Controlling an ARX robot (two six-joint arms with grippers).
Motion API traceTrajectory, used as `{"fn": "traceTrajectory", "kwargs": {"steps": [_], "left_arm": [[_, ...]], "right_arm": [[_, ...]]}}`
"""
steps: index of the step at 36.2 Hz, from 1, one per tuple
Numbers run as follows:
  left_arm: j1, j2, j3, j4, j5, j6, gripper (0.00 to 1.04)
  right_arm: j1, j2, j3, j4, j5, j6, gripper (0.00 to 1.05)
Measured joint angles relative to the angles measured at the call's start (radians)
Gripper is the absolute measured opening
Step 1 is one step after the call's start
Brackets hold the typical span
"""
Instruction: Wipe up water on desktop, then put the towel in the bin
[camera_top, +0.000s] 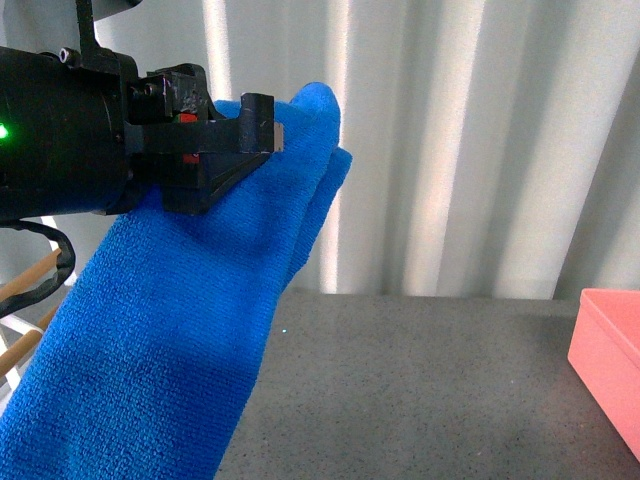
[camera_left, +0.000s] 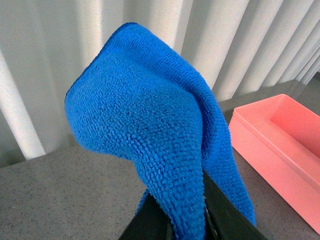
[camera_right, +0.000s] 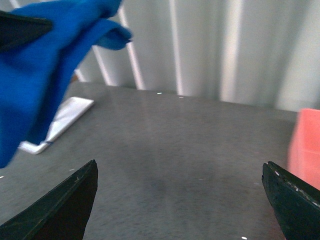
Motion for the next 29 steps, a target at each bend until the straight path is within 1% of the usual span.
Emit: {"fn": "traceTrajectory", "kwargs": {"steps": [3,6,9,12,18,24,29], "left_arm": [[0.0,0.0,0.0,0.0,0.0,0.0,0.05],[-0.002,0.0,0.0,0.0,0.004,0.0,0.05],[-0.001,0.0,0.0,0.0,0.003,0.0,0.05],[-0.001,0.0,0.0,0.0,0.003,0.002,0.05],[-0.001,0.0,0.0,0.0,0.003,0.003,0.05],[-0.001,0.0,0.0,0.0,0.004,0.003,0.05],[-0.001,0.0,0.0,0.0,0.003,0.003,0.05]], "right_arm": [[0.01,0.109,0.041,0.016,-0.09,0.001,0.98],[0.042,0.27,0.079,0.095,-0.13,0.008,0.98],[0.105,0.444,0.112,0.189,-0.132,0.018,0.98],[0.178,0.578,0.142,0.269,-0.105,0.031,0.98],[0.301,0.758,0.188,0.39,-0.118,0.048,0.98],[0.393,0.93,0.261,0.515,-0.134,0.081,0.98],[0.439,1.027,0.313,0.588,-0.165,0.096,0.98]]}}
